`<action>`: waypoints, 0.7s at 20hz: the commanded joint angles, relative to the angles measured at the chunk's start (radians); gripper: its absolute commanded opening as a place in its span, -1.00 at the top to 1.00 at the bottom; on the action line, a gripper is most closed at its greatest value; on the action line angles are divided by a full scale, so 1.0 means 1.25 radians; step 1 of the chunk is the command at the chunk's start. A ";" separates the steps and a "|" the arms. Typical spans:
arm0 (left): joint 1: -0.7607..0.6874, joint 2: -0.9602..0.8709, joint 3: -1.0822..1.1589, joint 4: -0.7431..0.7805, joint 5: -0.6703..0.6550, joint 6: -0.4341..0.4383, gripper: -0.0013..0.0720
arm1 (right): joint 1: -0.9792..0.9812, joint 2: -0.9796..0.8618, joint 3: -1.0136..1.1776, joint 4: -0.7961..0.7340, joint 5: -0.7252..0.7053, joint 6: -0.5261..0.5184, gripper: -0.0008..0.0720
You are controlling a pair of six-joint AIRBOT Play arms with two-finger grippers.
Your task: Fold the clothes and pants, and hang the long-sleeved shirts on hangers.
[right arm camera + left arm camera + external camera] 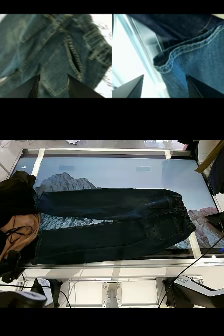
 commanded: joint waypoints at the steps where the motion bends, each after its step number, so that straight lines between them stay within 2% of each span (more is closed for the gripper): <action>1: 0.087 -0.031 -0.043 -0.086 -0.021 0.046 -0.73 | -0.004 0.011 -0.003 0.074 0.009 -0.003 -0.14; 9: 0.070 -0.100 -0.072 -0.110 0.005 0.038 -0.71 | -0.004 0.011 -0.003 0.078 0.023 -0.003 -0.13; 14: -0.029 -0.121 -0.072 -0.088 0.067 0.022 -0.71 | -0.004 0.011 -0.003 0.079 0.024 -0.003 -0.13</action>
